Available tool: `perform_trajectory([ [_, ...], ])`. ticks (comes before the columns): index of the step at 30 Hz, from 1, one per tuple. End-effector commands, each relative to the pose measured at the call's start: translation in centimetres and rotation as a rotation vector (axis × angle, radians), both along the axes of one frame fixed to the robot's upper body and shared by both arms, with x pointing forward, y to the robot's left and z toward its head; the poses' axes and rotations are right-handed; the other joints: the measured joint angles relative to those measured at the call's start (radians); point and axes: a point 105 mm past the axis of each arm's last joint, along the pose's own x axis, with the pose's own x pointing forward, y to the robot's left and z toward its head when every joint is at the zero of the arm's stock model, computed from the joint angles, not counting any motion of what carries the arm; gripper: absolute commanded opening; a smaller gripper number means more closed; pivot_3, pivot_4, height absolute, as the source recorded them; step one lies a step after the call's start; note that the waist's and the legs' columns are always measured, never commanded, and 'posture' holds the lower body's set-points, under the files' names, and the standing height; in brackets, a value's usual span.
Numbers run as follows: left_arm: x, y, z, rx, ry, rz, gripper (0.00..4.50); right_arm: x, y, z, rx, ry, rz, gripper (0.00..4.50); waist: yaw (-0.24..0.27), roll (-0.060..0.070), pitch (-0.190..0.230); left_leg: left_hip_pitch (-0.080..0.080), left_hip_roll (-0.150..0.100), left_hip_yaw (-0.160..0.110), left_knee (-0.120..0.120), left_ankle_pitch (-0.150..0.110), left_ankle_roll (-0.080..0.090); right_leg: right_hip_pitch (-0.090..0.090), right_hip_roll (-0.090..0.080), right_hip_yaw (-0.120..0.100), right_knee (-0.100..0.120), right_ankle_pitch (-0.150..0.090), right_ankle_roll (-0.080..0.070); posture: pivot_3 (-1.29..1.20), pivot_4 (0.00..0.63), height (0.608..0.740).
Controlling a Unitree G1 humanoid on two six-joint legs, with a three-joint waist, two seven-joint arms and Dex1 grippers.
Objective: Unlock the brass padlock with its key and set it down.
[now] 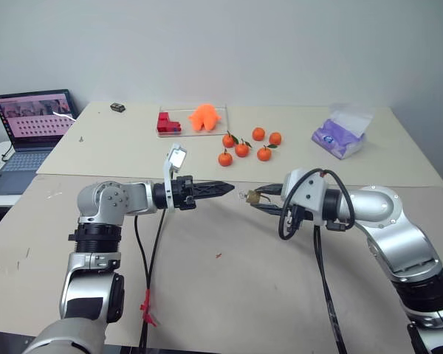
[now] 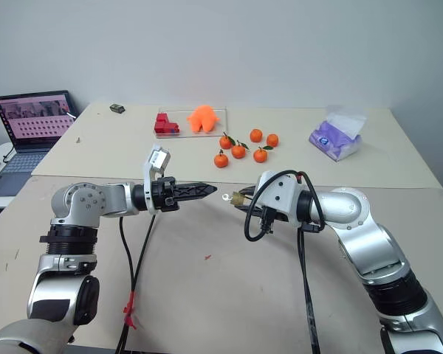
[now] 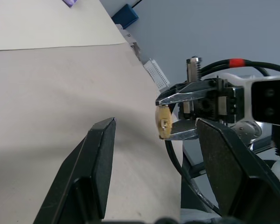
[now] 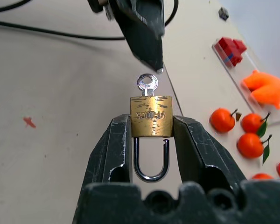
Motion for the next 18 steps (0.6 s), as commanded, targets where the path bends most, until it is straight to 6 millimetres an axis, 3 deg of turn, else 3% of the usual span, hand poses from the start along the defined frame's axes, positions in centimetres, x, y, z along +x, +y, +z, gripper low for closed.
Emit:
perform_trajectory([
  [1, -0.3, -0.3, 1.4, -0.022, -0.054, -0.027, 2.91, -0.1, -0.1, 1.7, 0.004, -0.078, 0.011, 0.91, 0.0, 0.0, 0.0, 0.0, 0.0, 0.0, 0.0, 0.0, 0.0, 0.0, 0.0, 0.0, 0.0, 0.0, 0.0, 0.0, 0.15, 0.673],
  [18, -1.5, -2.8, 1.1, -0.016, -0.08, -0.122, 2.91, -0.8, 1.1, 2.8, 0.012, -0.099, 0.048, 0.91, 0.002, 0.0, 0.0, 0.0, 0.0, 0.0, 0.0, 0.0, -0.001, 0.0, 0.0, 0.0, 0.0, 0.0, 0.0, 0.0, 0.15, 0.673],
])
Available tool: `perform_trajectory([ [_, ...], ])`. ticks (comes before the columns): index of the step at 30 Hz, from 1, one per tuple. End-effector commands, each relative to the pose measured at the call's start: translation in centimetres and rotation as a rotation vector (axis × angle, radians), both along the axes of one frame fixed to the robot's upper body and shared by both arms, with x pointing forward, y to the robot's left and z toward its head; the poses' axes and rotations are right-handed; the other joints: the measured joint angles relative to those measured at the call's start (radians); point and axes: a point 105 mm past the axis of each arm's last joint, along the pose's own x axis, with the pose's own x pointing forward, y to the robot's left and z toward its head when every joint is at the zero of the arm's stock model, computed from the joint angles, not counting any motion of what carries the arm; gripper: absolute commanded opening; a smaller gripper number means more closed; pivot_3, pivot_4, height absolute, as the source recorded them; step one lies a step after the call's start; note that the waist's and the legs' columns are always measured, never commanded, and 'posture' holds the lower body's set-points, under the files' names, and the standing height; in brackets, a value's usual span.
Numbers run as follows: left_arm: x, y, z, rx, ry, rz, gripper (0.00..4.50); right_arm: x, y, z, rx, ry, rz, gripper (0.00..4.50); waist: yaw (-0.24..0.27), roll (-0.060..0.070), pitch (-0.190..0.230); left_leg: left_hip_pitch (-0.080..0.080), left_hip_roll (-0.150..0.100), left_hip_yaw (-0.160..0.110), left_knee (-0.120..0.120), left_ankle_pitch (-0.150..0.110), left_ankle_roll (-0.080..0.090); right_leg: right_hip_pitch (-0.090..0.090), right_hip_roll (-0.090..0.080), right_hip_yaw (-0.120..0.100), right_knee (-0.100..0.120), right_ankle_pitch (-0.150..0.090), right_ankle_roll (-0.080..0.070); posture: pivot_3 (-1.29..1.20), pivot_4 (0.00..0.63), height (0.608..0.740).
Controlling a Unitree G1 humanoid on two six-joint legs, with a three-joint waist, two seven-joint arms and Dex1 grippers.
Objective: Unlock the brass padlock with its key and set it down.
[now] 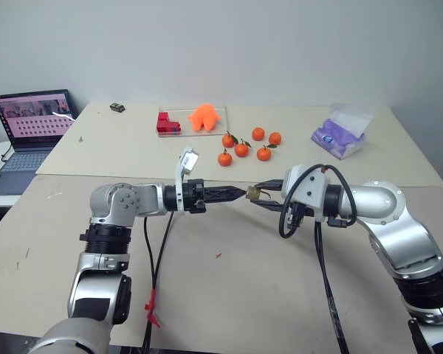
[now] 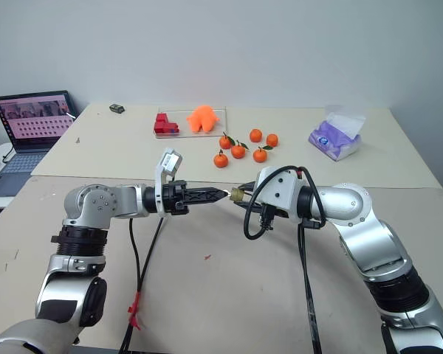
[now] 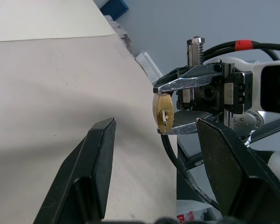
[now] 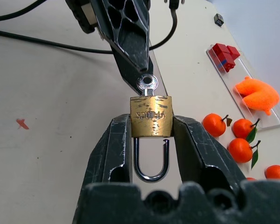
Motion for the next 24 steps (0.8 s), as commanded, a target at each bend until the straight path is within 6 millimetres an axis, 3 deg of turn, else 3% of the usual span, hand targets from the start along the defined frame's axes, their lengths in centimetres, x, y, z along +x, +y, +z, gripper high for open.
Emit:
perform_trajectory([
  [1, -0.4, -0.4, 1.2, -0.025, -0.051, -0.032, 2.91, -0.7, 0.5, 1.4, 0.011, -0.058, 0.025, 0.91, -0.001, 0.0, 0.0, 0.0, 0.0, 0.0, 0.0, 0.0, 0.0, 0.0, 0.0, 0.0, 0.0, 0.0, 0.0, 0.0, 0.15, 0.673],
  [22, -0.8, -0.7, 1.7, -0.063, -0.068, -0.067, 2.91, -1.6, 1.5, 0.6, 0.038, -0.042, 0.047, 0.91, -0.001, 0.0, 0.0, 0.0, 0.0, 0.0, 0.0, 0.0, 0.0, 0.0, 0.0, 0.0, -0.001, 0.0, 0.0, 0.0, 0.15, 0.673],
  [24, -1.0, -0.6, 1.6, -0.062, -0.067, -0.074, 2.38, -1.6, 1.5, 0.6, 0.038, -0.043, 0.047, 0.91, 0.0, 0.0, 0.0, 0.0, 0.0, 0.0, 0.0, 0.0, 0.0, 0.0, 0.0, 0.0, -0.001, 0.0, 0.0, 0.0, 0.15, 0.673],
])
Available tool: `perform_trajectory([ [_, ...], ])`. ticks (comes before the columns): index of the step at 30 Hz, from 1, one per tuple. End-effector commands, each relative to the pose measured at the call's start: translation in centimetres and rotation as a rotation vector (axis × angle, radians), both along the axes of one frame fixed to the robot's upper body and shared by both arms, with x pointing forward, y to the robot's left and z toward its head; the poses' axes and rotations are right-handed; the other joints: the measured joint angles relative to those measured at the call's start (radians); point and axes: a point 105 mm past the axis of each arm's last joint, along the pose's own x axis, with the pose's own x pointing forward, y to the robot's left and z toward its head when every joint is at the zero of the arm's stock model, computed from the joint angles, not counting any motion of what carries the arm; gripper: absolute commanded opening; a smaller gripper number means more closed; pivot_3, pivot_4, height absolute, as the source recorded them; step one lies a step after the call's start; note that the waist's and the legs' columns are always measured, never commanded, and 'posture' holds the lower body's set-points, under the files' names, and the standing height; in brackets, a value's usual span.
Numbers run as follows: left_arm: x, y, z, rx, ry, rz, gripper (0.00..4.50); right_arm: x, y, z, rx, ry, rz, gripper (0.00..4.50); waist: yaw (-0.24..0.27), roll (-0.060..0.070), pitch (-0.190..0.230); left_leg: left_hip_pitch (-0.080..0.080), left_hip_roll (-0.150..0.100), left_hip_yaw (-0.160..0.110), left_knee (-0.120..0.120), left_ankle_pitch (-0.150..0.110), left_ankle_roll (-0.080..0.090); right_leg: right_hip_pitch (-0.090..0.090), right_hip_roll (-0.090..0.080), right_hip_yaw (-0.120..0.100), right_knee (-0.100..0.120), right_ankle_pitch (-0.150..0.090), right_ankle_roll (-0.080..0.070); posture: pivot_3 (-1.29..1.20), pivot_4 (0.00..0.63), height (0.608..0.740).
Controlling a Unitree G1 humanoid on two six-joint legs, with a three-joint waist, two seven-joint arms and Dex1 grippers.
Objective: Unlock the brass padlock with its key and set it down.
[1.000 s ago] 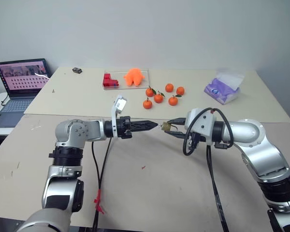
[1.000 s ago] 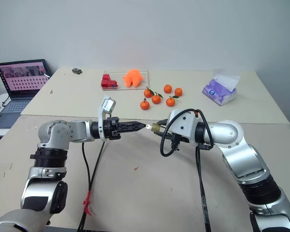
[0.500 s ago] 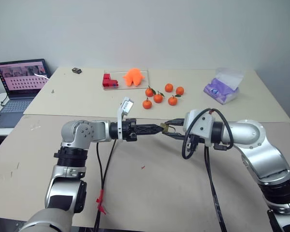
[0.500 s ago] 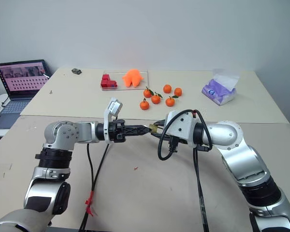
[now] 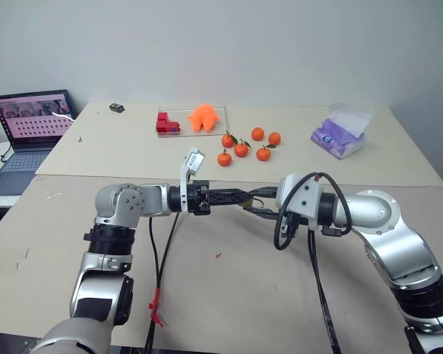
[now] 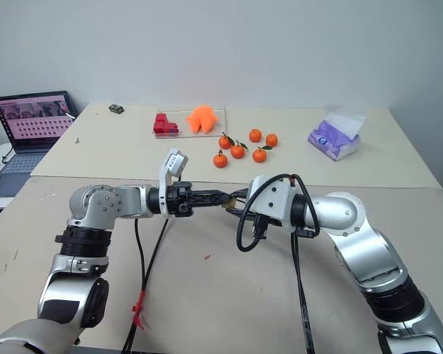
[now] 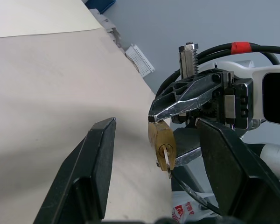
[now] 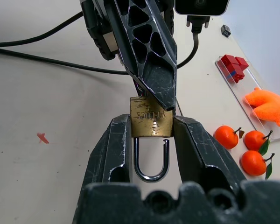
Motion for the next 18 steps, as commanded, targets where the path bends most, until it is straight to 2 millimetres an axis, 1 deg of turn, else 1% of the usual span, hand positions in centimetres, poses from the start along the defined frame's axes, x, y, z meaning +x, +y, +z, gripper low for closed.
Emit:
perform_trajectory([
  [1, -0.68, -0.11, 1.32, -0.032, -0.048, -0.042, 2.22, -0.35, 0.47, 1.12, 0.012, -0.056, 0.019, 0.91, 0.0, 0.0, 0.0, 0.0, 0.0, 0.0, 0.0, 0.0, 0.0, 0.0, 0.0, 0.0, 0.0, 0.0, 0.0, 0.0, 0.15, 0.673],
  [2, -0.77, -0.11, 1.31, -0.031, -0.048, -0.047, 1.76, -0.33, 0.47, 1.13, 0.012, -0.057, 0.019, 0.91, 0.0, 0.0, 0.0, 0.0, 0.0, 0.0, 0.0, 0.0, 0.0, 0.0, 0.0, 0.0, 0.0, 0.0, 0.0, 0.0, 0.15, 0.673],
  [3, -0.85, -0.12, 1.27, -0.027, -0.049, -0.052, 1.4, -0.29, 0.45, 1.16, 0.011, -0.059, 0.018, 0.91, 0.0, 0.0, 0.0, 0.0, 0.0, 0.0, 0.0, 0.0, 0.0, 0.0, 0.0, 0.0, 0.0, 0.0, 0.0, 0.0, 0.15, 0.673],
  [18, -0.9, -0.23, 0.71, 0.007, -0.047, -0.061, 1.4, -0.03, 0.26, 1.45, 0.01, -0.072, 0.008, 0.91, 0.0, 0.0, 0.0, 0.0, 0.0, 0.0, 0.0, 0.0, 0.0, 0.0, 0.0, 0.0, -0.004, 0.0, 0.0, 0.0, 0.15, 0.673],
])
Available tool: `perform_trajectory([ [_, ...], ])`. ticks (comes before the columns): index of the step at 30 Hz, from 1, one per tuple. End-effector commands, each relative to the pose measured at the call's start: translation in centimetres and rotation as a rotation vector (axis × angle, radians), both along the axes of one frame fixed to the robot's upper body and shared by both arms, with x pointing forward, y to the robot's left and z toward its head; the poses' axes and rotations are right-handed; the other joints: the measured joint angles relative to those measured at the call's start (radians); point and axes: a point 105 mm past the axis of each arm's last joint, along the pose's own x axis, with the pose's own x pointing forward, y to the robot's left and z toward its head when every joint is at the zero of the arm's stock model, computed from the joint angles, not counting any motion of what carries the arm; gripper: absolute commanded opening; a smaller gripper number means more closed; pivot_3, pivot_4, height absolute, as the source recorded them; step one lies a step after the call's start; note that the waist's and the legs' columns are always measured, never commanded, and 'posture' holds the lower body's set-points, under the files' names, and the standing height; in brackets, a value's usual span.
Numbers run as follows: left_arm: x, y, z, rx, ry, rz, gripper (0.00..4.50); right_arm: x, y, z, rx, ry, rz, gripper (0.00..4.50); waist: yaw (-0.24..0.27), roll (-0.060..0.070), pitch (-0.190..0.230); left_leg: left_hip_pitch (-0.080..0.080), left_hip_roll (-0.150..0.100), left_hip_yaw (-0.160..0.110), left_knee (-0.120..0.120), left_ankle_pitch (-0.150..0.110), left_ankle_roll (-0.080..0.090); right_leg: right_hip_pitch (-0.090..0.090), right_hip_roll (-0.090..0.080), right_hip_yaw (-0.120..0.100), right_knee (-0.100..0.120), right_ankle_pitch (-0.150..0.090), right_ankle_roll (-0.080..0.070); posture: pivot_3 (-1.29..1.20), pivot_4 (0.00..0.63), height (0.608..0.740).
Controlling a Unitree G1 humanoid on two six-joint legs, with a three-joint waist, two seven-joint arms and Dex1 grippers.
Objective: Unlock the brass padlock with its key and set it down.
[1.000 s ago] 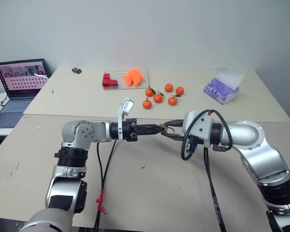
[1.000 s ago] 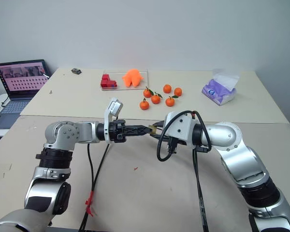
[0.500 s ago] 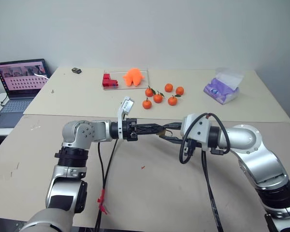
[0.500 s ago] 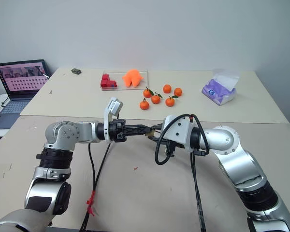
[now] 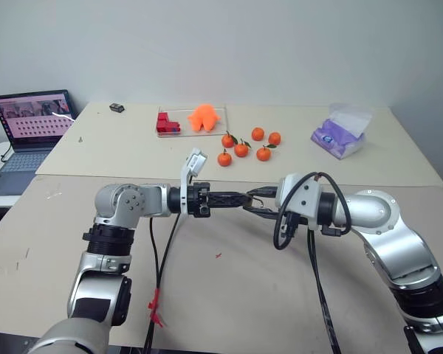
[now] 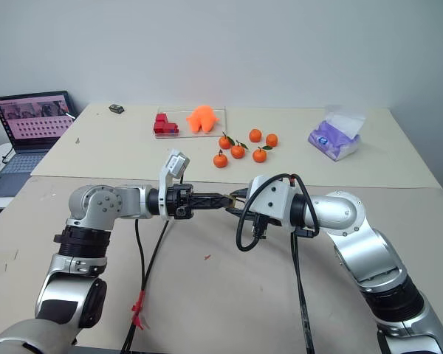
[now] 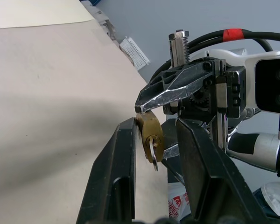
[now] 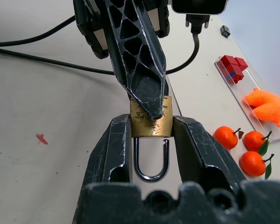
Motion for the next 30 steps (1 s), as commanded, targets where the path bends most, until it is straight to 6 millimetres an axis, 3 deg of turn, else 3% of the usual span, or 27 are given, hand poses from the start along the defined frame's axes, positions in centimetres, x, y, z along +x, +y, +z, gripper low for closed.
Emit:
perform_trajectory([
  [1, -0.3, -0.1, 0.8, -0.015, -0.037, -0.022, 1.4, -0.1, 0.2, 1.4, 0.01, -0.07, 0.009, 0.91, 0.0, 0.0, 0.0, 0.0, 0.0, 0.0, 0.0, 0.0, 0.0, 0.0, 0.0, 0.0, 0.0, 0.0, 0.0, 0.0, 0.15, 0.673],
  [2, -0.3, -0.1, 0.8, -0.017, -0.037, -0.021, 1.4, -0.1, 0.2, 1.5, 0.01, -0.071, 0.009, 0.91, 0.0, 0.0, 0.0, 0.0, 0.0, 0.0, 0.0, 0.0, 0.0, 0.0, 0.0, 0.0, 0.0, 0.0, 0.0, 0.0, 0.15, 0.673],
  [7, 0.4, -0.1, 0.8, -0.016, -0.041, 0.017, 0.04, 0.0, 0.3, 1.7, 0.013, -0.075, 0.011, 0.91, 0.0, 0.0, 0.0, 0.0, 0.0, 0.0, 0.0, 0.0, 0.0, 0.0, 0.0, 0.0, 0.0, 0.0, 0.0, 0.0, 0.15, 0.673],
  [18, 0.3, -0.1, 0.3, 0.007, -0.043, 0.016, 0.02, -0.2, 0.7, 2.0, 0.021, -0.07, 0.02, 0.91, 0.0, 0.0, 0.0, 0.0, 0.0, 0.0, 0.0, 0.0, 0.0, 0.0, 0.0, 0.0, 0.0, 0.0, 0.0, 0.0, 0.15, 0.673],
  [20, 0.4, -0.2, 0.3, 0.008, -0.042, 0.018, 0.02, -0.2, 0.7, 2.2, 0.036, -0.057, 0.02, 1.94, 0.0, 0.0, 0.0, 0.0, 0.0, 0.0, 0.0, 0.0, 0.0, 0.0, 0.0, 0.0, 0.0, 0.0, 0.0, 0.0, 0.15, 0.673],
  [21, 0.4, -0.2, 0.3, 0.008, -0.042, 0.019, 0.02, -0.3, 0.8, 2.2, 0.042, -0.05, 0.023, 2.04, 0.0, 0.0, 0.0, 0.0, 0.0, 0.0, 0.0, 0.0, 0.0, 0.0, 0.0, 0.0, 0.0, 0.0, 0.0, 0.0, 0.15, 0.673],
  [28, 0.6, -0.1, 0.3, 0.01, -0.041, 0.027, 0.02, -1.0, 0.8, 3.7, 0.106, -0.02, 0.047, 4.45, 0.0, 0.0, 0.0, 0.0, 0.0, 0.0, 0.0, 0.0, 0.0, 0.0, 0.0, 0.0, -0.001, 0.0, 0.0, 0.0, 0.15, 0.673],
  [30, 0.7, 0.0, 0.4, 0.011, -0.041, 0.029, 0.02, -1.3, 0.5, 4.3, 0.136, 0.028, 0.039, 4.48, 0.0, 0.0, 0.0, 0.0, 0.0, 0.0, 0.0, 0.0, 0.0, 0.0, 0.0, 0.0, 0.0, 0.0, 0.0, 0.0, 0.15, 0.673],
])
